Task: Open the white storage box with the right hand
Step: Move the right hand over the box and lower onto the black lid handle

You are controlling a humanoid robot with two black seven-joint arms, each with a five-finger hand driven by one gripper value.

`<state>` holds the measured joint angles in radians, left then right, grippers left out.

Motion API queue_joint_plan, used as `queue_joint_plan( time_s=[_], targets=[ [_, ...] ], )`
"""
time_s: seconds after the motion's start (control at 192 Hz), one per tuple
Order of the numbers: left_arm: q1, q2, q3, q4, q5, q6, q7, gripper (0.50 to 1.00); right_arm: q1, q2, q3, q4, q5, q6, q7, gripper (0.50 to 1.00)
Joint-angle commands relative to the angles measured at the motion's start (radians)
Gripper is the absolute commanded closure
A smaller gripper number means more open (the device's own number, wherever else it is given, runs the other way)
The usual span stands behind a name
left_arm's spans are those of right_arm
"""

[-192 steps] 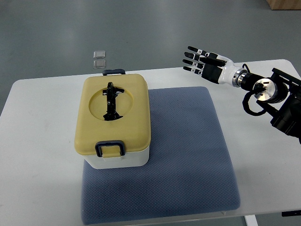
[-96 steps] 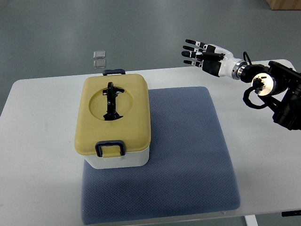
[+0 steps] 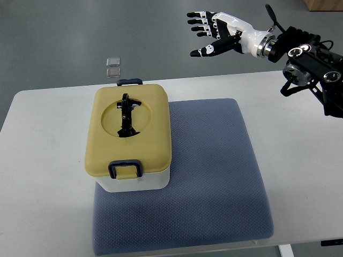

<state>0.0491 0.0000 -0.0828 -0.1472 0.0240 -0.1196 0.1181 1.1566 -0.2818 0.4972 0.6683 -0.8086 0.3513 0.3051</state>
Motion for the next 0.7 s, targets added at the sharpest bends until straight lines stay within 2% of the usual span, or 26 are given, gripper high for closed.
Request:
queue_joint_plan(
  time_s=[0.0,0.104,0.282,0.407,0.594,0.694],
  targets=[
    [0.0,0.0,0.0,0.0,-0.001,0.0,0.0,0.5,0.038,0.0,-0.005,0.065,-0.138,-0.002,0.031,0.593],
    [0.0,0.0,0.0,0.0,-0.001,0.0,0.0,0.5,0.071,-0.011,-0.009,0.136,-0.279,0.003,0.065,0.593],
    [0.0,0.0,0.0,0.0,0.0,0.0,0.0,0.5,0.12,-0.026,-0.034,0.255,-0.575,0.018,0.201,0.593],
    [0.0,0.0,0.0,0.0,0.0,0.0,0.0,0.5,0.187,-0.025,-0.124,0.292,-0.692,0.02,0.262,0.593],
    [0.0,0.0,0.0,0.0,0.001,0.0,0.0,0.5,0.321,-0.002,-0.282,0.312,-0.758,0.011,0.284,0.593],
    [0.0,0.0,0.0,0.0,0.001,0.0,0.0,0.5,0.382,0.053,-0.338,0.312,-0.791,0.006,0.282,0.593]
  ],
)
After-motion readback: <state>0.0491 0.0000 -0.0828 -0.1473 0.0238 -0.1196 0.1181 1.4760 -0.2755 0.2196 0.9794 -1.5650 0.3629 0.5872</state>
